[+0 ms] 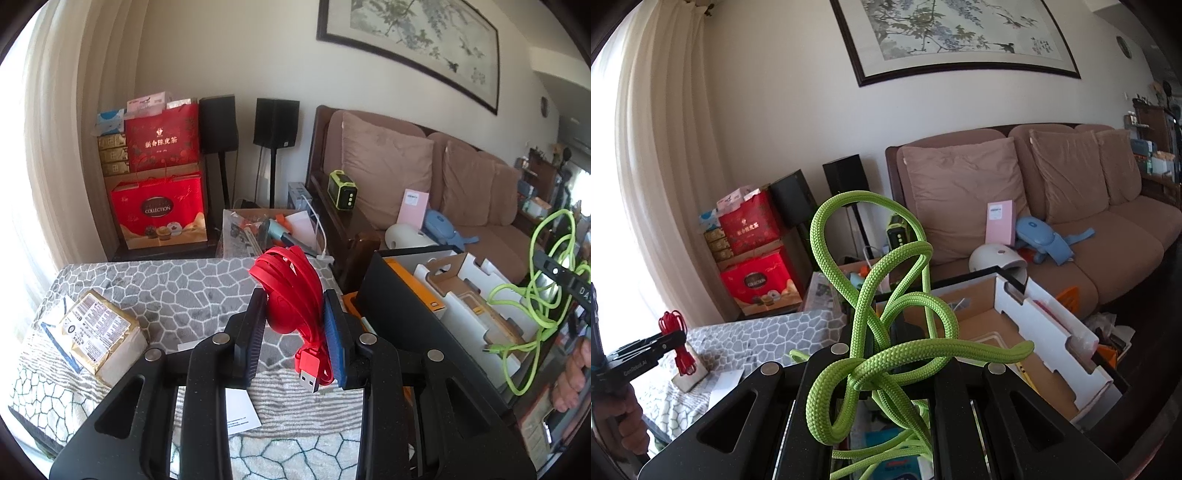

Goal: Organize objects
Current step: 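Carry both held cables toward the cardboard box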

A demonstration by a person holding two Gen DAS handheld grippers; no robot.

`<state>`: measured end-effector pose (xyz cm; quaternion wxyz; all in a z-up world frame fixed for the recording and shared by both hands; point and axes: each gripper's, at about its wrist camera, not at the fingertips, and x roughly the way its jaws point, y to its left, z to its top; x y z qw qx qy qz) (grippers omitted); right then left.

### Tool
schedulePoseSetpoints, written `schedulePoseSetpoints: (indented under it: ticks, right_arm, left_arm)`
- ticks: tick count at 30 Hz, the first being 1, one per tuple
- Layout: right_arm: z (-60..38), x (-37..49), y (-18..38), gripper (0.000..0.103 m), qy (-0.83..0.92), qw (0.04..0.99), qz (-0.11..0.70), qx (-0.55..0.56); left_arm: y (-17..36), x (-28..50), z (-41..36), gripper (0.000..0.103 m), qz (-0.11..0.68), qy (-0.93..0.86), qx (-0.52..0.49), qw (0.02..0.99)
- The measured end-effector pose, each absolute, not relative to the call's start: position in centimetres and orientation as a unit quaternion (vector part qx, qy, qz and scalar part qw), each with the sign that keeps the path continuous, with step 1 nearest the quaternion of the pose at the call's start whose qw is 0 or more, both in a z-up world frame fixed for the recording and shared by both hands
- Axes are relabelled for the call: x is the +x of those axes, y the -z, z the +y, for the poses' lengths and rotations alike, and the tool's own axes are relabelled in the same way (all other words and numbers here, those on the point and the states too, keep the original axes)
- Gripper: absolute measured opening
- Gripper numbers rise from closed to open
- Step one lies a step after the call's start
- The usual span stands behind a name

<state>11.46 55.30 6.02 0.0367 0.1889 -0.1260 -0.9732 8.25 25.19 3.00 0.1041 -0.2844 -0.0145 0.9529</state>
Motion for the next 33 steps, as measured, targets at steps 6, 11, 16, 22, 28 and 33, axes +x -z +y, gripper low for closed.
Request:
schedulePoseSetpoints:
  ticks: [6, 11, 16, 22, 28, 33]
  right_arm:
    - [56.4, 11.6, -6.0, 0.006, 0.973, 0.028, -0.133, 0.187]
    - [57.1, 11.8, -6.0, 0.006, 0.973, 0.022, -0.137, 0.185]
    - [57.7, 11.9, -6.1, 0.006, 0.973, 0.018, -0.14, 0.183]
    - [58.6, 12.1, -6.1, 0.006, 0.973, 0.011, -0.147, 0.18]
    - [59.0, 12.1, -6.2, 0.006, 0.972, 0.009, -0.148, 0.18]
    - [59.1, 12.1, -6.2, 0.006, 0.973, 0.008, -0.147, 0.18]
  left_arm:
    - [-3.3, 8.3, 26.2, 0.028, -0.011, -0.952, -0.282, 0.116]
    - [-3.4, 8.3, 26.9, 0.028, -0.009, -0.952, -0.28, 0.125]
    - [-3.5, 8.4, 27.5, 0.028, -0.005, -0.952, -0.278, 0.13]
    - [-3.6, 8.6, 27.9, 0.028, 0.0, -0.952, -0.275, 0.132]
    - [-3.7, 8.8, 28.3, 0.028, 0.0, -0.952, -0.273, 0.137]
    - [-3.9, 8.9, 29.0, 0.028, 0.004, -0.952, -0.27, 0.145]
